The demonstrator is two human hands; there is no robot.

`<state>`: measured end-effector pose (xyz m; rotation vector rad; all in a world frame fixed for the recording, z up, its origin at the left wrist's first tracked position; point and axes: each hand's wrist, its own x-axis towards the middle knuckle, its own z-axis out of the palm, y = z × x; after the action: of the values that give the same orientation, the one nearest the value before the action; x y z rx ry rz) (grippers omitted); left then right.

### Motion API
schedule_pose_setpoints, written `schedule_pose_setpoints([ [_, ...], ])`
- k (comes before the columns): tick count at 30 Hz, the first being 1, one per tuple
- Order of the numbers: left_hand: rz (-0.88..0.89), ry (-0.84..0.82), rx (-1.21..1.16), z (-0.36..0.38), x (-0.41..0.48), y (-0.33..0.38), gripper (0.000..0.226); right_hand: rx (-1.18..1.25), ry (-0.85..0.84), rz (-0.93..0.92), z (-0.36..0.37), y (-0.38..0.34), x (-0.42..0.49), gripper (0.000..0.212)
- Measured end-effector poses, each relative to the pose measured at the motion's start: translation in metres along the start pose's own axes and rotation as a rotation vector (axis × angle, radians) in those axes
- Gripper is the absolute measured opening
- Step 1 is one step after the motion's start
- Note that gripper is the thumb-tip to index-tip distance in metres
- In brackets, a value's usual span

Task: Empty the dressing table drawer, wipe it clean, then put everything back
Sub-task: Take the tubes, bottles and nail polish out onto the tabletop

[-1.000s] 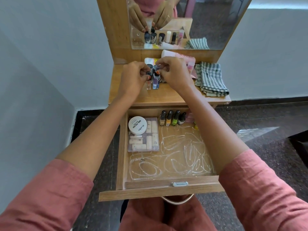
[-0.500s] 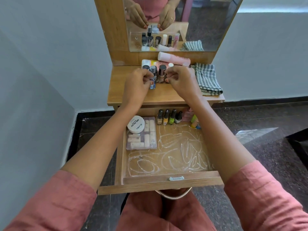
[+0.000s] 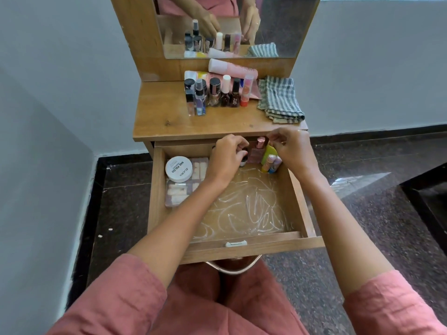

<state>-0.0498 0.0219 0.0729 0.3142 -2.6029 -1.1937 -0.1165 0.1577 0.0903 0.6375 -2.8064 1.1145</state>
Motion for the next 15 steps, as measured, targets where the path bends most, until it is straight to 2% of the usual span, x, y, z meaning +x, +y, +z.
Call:
schedule_pose_setpoints([
  [8,-0.008,-0.114,0.075,0.053,0.002,0.008,0.026,-0.129,-0.033,0.066,-0.002,0.041,-0.019,0.021],
  [15,-0.050,-0.090,0.168,0.074,0.007,0.013,0.022,-0.231,-0.065,0.066,0.006,0.045,-0.022,0.023],
])
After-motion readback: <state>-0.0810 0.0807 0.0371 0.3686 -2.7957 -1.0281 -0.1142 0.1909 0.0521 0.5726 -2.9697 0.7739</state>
